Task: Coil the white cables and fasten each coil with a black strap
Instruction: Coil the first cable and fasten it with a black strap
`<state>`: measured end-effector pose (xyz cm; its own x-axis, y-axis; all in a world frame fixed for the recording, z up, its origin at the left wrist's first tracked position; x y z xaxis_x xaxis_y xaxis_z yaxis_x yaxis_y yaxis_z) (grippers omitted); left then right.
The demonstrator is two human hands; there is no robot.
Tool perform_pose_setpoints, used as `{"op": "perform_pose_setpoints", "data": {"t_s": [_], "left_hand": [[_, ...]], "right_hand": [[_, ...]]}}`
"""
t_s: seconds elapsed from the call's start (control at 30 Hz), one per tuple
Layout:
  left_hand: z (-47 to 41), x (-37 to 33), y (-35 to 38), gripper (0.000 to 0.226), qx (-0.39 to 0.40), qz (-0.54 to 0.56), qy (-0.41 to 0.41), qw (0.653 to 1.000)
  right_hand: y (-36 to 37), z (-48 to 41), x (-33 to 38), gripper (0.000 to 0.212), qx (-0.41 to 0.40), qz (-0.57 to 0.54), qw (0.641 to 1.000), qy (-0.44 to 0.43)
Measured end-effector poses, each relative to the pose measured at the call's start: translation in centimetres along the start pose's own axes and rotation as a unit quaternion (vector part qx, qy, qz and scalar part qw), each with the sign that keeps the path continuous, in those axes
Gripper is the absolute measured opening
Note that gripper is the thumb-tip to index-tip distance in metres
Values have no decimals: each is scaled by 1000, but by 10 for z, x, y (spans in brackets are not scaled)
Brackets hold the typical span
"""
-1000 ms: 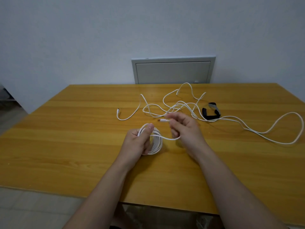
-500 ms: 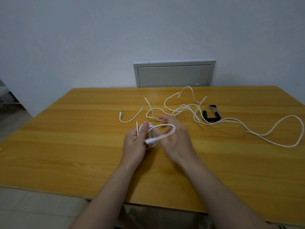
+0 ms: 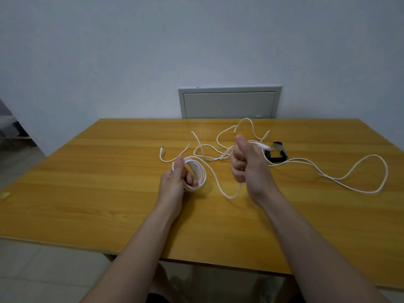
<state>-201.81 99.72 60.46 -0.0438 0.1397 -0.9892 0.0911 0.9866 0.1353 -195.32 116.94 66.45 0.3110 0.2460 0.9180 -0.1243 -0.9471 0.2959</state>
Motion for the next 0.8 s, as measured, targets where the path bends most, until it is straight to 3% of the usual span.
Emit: {"op": "perform_pose_setpoints", "data": {"t_s": [0.17, 0.23, 0.4, 0.47, 0.6, 0.8], "left_hand": [[3, -7, -12, 44, 13, 206, -73, 976], [6, -7, -14, 47, 41, 216, -86, 972], [7, -10, -14, 52, 92, 231, -134, 959], [8, -13, -15, 54, 102, 240, -158, 952], [15, -24, -14, 54, 138, 258, -175, 940], [24, -41, -6, 59, 152, 164, -141, 964]], "right_hand": [[-25, -1, -15, 38, -70, 63, 988, 125], [-30, 0, -19, 38, -71, 125, 978, 149], [-26, 5, -11, 71, -45, 314, 938, 136], [-25, 8, -3, 74, -26, 378, 917, 124], [-27, 8, -4, 53, 11, 431, 896, 104], [-19, 13, -8, 32, 35, 332, 938, 90]]}}
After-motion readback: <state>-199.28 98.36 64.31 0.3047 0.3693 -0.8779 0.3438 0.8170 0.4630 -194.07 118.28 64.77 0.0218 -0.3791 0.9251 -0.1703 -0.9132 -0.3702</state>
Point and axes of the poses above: each hand's wrist, its own z-axis away from the middle knuckle, its own y-axis out of the palm, x = y × z, the point moved 2 cm from there along -z, towards the middle knuckle, and after that the axes turned 8 degrees about -z, right-handed, at the moved point
